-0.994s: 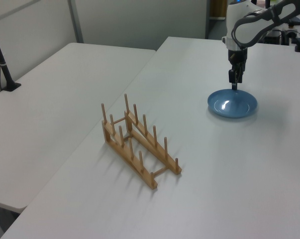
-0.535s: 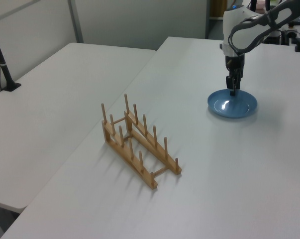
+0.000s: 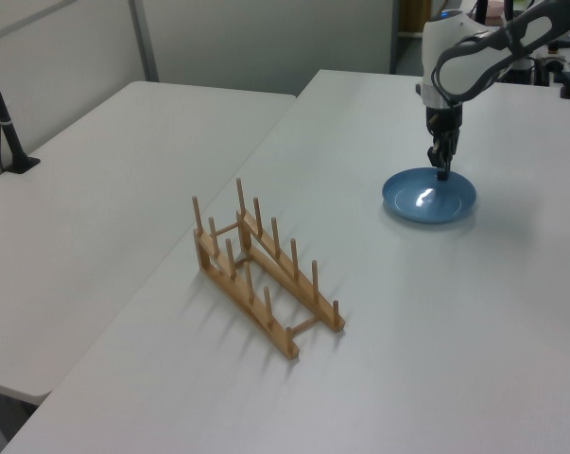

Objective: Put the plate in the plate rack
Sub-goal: 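Lift the plate by its rim and tilt it upright, then carry the upright plate over the wooden rack and lower it between pegs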

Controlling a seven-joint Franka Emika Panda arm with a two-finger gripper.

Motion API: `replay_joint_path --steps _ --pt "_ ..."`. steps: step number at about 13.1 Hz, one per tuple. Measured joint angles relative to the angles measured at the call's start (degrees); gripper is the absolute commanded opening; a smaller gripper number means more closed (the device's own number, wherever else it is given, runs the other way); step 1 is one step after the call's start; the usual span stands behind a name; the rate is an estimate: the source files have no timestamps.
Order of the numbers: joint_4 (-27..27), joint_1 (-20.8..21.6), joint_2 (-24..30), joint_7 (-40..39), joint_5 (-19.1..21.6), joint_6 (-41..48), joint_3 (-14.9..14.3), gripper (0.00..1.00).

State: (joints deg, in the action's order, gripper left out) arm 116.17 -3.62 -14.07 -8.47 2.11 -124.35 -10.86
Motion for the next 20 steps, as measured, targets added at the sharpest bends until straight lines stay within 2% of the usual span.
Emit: replay_joint_path --steps 6,8,12,13,16,20 --pt "-4.01 0.04 2.64 0.0 0.03 1.3 0.8 0.0" --pt "-7.8 0.11 5.63 0.0 0.03 5.43 2.86 0.0" --pt "-15.57 0.23 11.29 0.12 -0.14 8.7 10.03 0.0" --pt "-16.45 0.25 12.47 0.1 -2.02 8.8 11.81 0.0" --pt "-17.15 0.27 15.87 1.35 -12.04 8.85 19.14 0.0" --pt "-17.21 0.64 17.74 13.34 -27.82 8.63 30.07 0.0"
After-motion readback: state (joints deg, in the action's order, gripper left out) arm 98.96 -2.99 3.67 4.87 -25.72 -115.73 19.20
